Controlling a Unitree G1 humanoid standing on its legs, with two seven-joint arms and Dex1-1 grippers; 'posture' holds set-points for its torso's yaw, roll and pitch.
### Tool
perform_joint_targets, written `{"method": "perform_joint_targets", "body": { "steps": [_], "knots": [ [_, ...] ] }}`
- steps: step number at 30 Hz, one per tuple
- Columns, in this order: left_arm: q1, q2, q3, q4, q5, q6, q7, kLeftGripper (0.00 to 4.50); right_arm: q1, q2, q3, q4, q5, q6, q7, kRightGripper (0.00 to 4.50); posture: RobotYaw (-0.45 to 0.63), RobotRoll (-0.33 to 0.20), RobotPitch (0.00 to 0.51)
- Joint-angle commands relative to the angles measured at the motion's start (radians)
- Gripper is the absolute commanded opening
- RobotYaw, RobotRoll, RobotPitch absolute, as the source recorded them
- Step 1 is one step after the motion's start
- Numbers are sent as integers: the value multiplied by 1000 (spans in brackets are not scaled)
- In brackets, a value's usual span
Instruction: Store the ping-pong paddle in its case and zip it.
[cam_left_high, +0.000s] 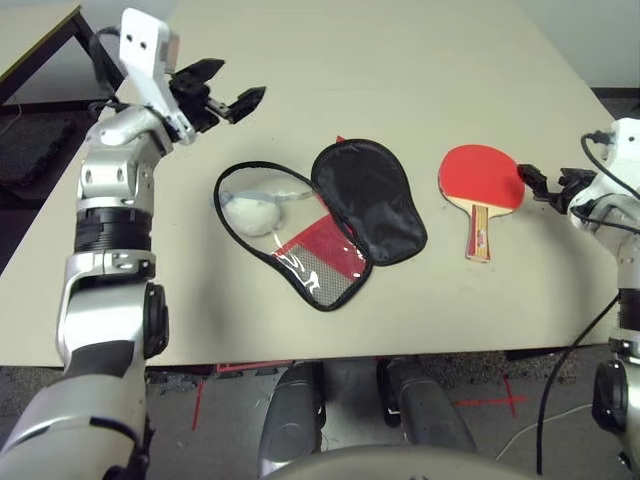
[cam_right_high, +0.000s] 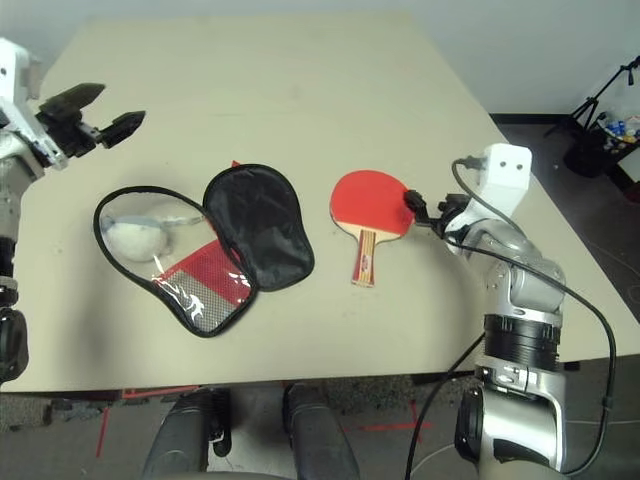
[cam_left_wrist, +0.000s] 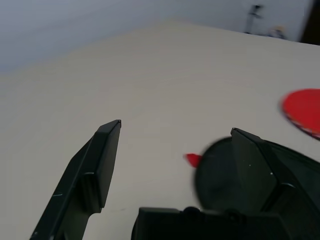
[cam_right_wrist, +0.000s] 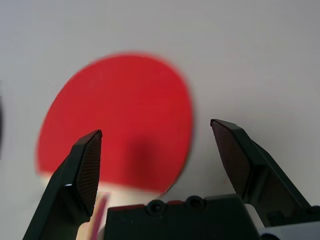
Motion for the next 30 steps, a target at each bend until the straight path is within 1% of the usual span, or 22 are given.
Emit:
{"method": "perform_joint_targets", "body": {
  "steps": [1,3,5,9,15,19,23,26,28,29,30],
  "knots": [
    [66,-21,-78,-110,-34,111,-101,4481,-58,91,-22,-92,7,218,-96,4500,-71,0,109],
    [97,-25,-103,-158,-39,151,-130,4481,-85,140,-43,-116,-10,289,-131,4500,-73,0,109],
    [116,-27,-116,-188,-37,166,-142,4481,-99,167,-53,-128,-23,325,-146,4500,-73,0,110],
    [174,-41,-169,-254,-17,176,-155,4481,-113,210,-31,-138,-55,391,-169,4500,-74,0,112],
    [202,-64,-179,-295,-20,188,-134,4481,-93,219,31,-154,-105,441,-173,4500,-50,0,111],
    [215,-71,-184,-312,-18,190,-127,4481,-89,235,42,-145,-132,442,-170,4500,-46,0,113],
    [222,-78,-184,-324,-19,194,-119,4481,-79,227,70,-117,-154,422,-159,4500,-45,0,117],
    [225,-82,-183,-327,-19,196,-114,4500,-79,226,79,-97,-167,407,-150,3924,-45,0,120],
    [226,-85,-183,-329,-20,197,-112,4500,-78,227,88,-85,-174,402,-145,3295,-45,0,120],
    [227,-86,-183,-331,-21,198,-111,4500,-77,227,93,-80,-177,401,-142,3465,-47,0,124],
    [228,-86,-183,-332,-22,200,-110,4500,-76,227,100,-76,-180,400,-138,3520,-47,0,124]
  ]
}}
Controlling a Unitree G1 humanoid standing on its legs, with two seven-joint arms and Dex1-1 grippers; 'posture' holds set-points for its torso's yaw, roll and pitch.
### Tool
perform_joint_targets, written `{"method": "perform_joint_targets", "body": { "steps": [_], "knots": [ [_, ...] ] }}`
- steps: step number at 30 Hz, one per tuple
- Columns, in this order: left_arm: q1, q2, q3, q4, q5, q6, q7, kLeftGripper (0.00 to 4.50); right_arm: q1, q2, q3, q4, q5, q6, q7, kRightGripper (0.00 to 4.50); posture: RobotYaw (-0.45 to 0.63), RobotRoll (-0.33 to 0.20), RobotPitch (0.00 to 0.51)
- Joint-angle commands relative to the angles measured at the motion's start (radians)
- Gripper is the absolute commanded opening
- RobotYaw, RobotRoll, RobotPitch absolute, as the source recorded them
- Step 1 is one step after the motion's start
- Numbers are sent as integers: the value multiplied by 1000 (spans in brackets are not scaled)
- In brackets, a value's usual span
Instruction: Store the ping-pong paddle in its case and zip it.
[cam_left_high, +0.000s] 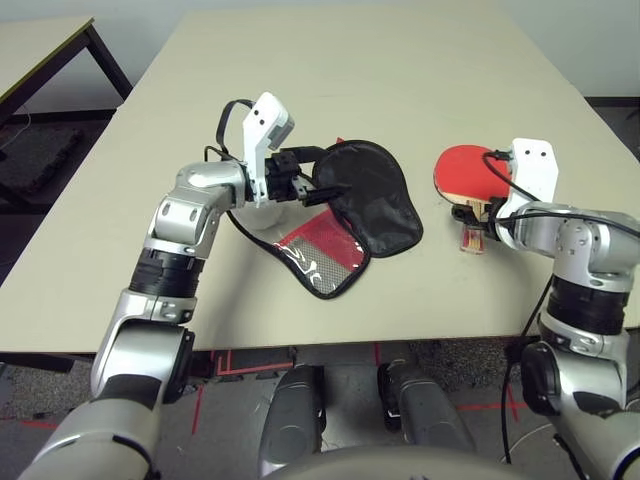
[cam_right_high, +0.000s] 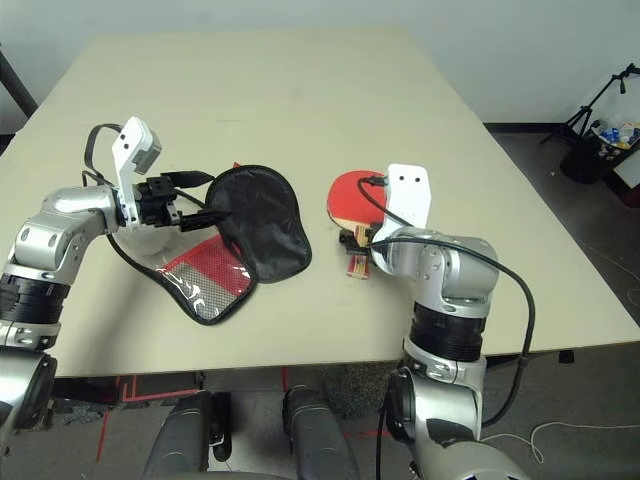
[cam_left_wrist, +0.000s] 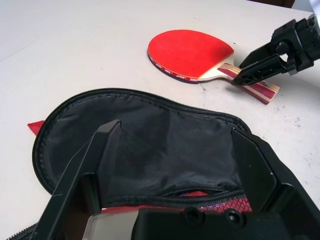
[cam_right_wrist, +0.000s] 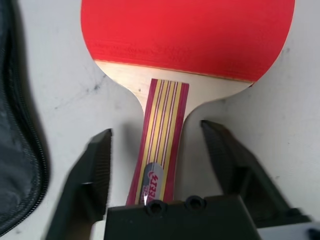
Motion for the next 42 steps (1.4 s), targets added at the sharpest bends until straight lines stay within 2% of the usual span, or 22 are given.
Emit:
{"method": "perform_joint_targets", "body": {
  "steps": [1,3,4,5,12,15,21,27,33,42],
  "knots": [
    [16,-4,-9,-16,2,13,4,4500,11,2,27,29,-14,-11,15,3698,-47,0,124],
    [18,-5,-8,-19,0,16,4,4500,14,5,43,47,-22,-24,19,4237,-47,0,128],
    [18,-6,-8,-19,0,17,4,4500,14,5,50,55,-26,-29,22,3845,-47,0,128],
    [18,-6,-8,-21,0,19,4,4500,13,5,56,63,-30,-34,23,3715,-46,0,130],
    [15,-2,-5,-26,-4,28,5,4500,7,-3,73,87,-60,-49,30,1588,-41,0,133],
    [17,-2,-3,-31,-5,33,8,4500,3,-13,74,92,-72,-54,29,1146,-37,0,133],
    [15,-4,-2,-32,-4,34,11,4500,-36,-44,85,100,-91,-104,28,1141,-39,0,128],
    [11,-5,-2,-28,-6,34,9,4500,-138,-57,125,97,-90,-125,59,1141,-47,0,125],
    [0,1,1,-27,-6,37,6,4500,-220,35,191,30,-42,-7,102,1141,-52,0,127],
    [-20,27,8,-57,-4,49,10,4500,-209,130,256,-31,-34,80,117,1141,-42,0,128]
  ]
}}
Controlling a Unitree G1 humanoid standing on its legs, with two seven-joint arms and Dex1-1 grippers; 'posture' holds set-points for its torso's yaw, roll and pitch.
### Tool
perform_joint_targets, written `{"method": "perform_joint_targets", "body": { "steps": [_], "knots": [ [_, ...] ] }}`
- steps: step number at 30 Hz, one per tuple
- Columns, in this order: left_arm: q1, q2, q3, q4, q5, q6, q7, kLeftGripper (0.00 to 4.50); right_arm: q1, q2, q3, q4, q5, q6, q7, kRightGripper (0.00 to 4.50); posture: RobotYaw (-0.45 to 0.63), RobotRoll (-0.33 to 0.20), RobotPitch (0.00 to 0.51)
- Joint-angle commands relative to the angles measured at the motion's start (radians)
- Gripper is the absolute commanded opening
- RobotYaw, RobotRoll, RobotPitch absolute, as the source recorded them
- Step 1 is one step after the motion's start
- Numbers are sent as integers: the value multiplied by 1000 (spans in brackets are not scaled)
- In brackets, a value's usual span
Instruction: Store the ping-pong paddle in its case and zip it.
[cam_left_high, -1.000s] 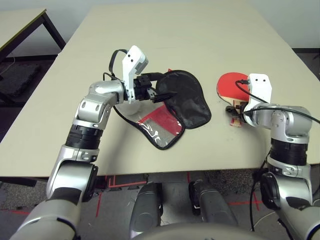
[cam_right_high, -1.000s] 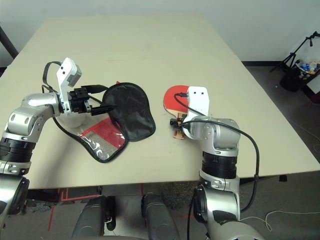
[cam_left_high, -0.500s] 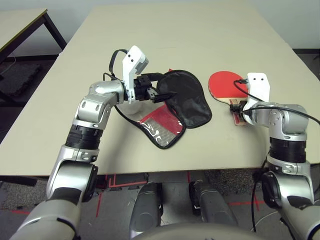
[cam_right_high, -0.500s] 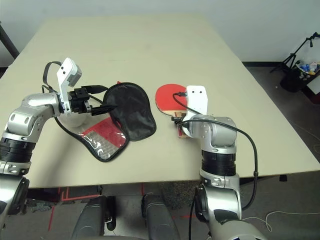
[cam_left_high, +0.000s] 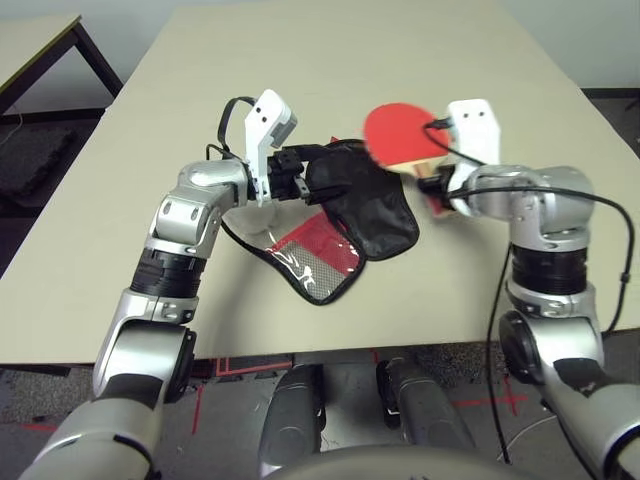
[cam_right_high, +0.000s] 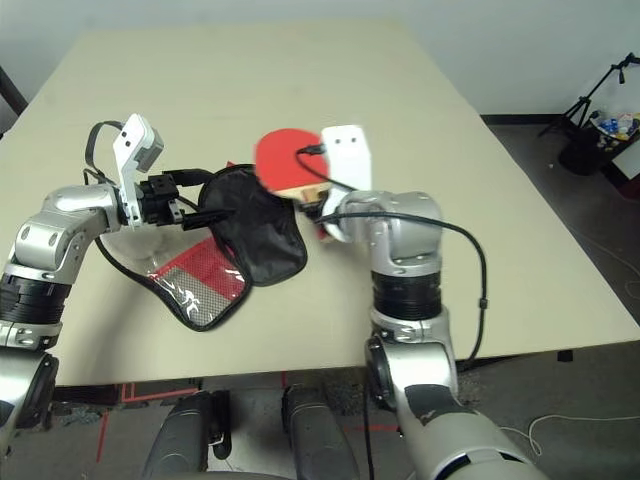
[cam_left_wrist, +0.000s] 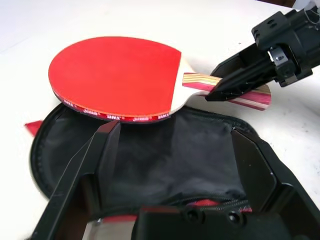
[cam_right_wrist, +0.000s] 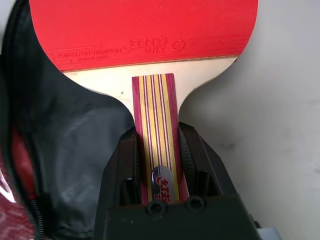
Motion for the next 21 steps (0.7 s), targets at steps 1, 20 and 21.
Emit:
{"method": "perform_joint_targets", "body": {
  "steps": [1,20,21],
  "knots": [
    [-14,24,9,-36,-2,17,-1,4500,6,27,24,-41,7,28,6,1141,-42,0,128],
    [13,52,17,-77,-18,45,20,4500,90,89,79,-39,-10,32,-8,1141,-16,0,132],
    [12,51,16,-75,-17,44,20,4500,94,92,77,-36,-12,31,-8,1141,-21,0,134]
  ]
}}
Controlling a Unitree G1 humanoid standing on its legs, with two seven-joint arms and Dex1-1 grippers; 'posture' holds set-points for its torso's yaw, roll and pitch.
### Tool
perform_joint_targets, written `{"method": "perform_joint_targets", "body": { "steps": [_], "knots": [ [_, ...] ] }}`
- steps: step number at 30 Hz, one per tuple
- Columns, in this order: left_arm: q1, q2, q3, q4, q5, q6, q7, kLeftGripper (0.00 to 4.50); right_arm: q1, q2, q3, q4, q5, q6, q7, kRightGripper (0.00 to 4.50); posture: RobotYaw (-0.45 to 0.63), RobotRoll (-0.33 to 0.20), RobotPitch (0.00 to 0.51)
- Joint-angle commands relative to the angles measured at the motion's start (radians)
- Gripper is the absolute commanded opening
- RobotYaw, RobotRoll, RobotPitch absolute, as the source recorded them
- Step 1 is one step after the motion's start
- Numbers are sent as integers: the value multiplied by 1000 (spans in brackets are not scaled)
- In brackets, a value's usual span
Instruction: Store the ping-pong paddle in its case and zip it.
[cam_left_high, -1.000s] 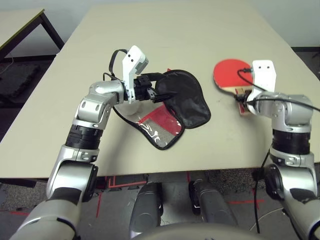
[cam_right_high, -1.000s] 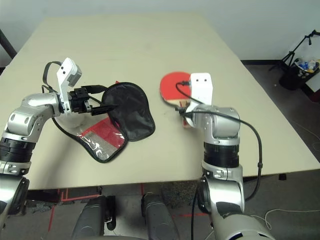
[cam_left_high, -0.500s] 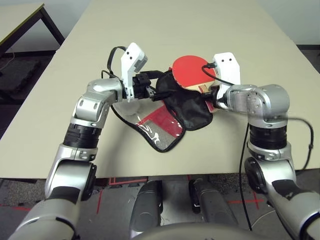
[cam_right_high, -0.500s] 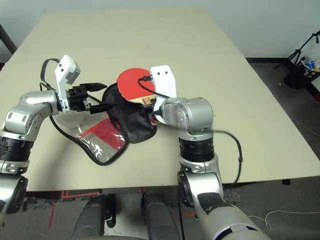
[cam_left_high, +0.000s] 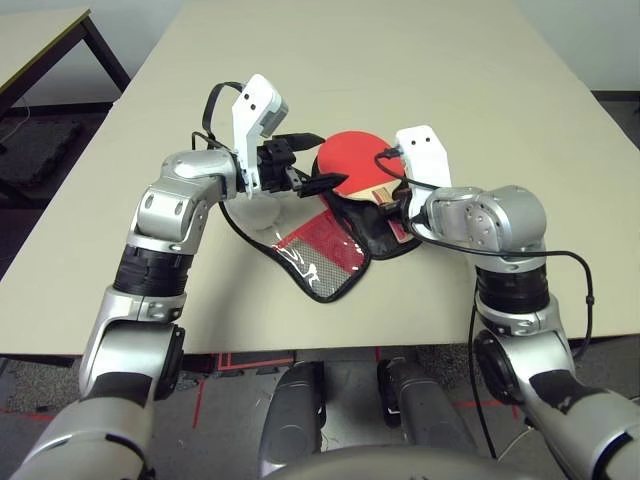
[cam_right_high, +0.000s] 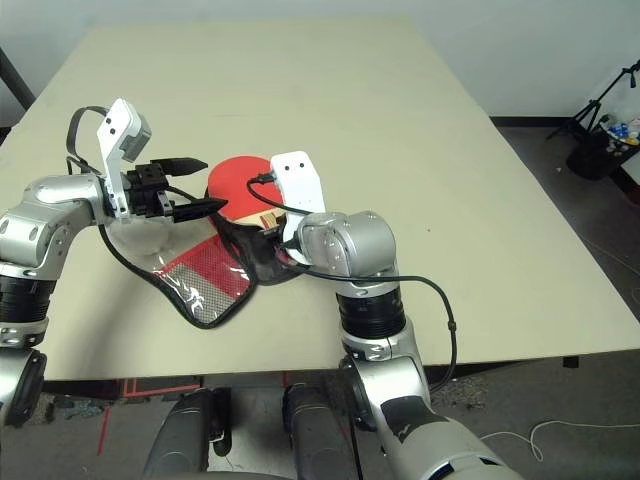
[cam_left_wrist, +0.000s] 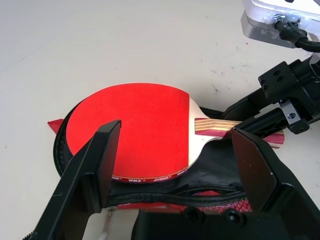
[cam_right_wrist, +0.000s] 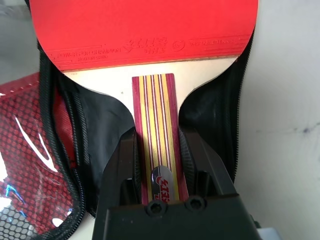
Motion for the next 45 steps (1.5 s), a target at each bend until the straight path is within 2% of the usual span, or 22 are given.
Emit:
{"method": "perform_joint_targets", "body": {
  "steps": [1,28,39,41,43,45],
  "knots": [
    [11,7,2,-16,2,2,2,4500,18,11,-3,-9,-6,22,-3,1141,-21,0,134],
    [31,0,7,-21,-1,-2,18,4500,-53,61,31,187,-42,-139,6,1141,-3,0,142],
    [30,-4,8,-20,-1,-4,21,4500,-58,60,34,203,-50,-159,3,1141,-7,0,143],
    [29,-4,9,-18,-1,-5,20,4500,-57,60,32,198,-46,-152,5,1860,-6,0,142],
    [22,-1,9,-16,-1,-6,17,4500,-57,56,27,179,-38,-137,14,2346,-6,0,142],
    [11,7,16,-10,-1,-6,14,4500,-59,46,14,147,-23,-115,28,3018,-4,0,141]
  ]
}}
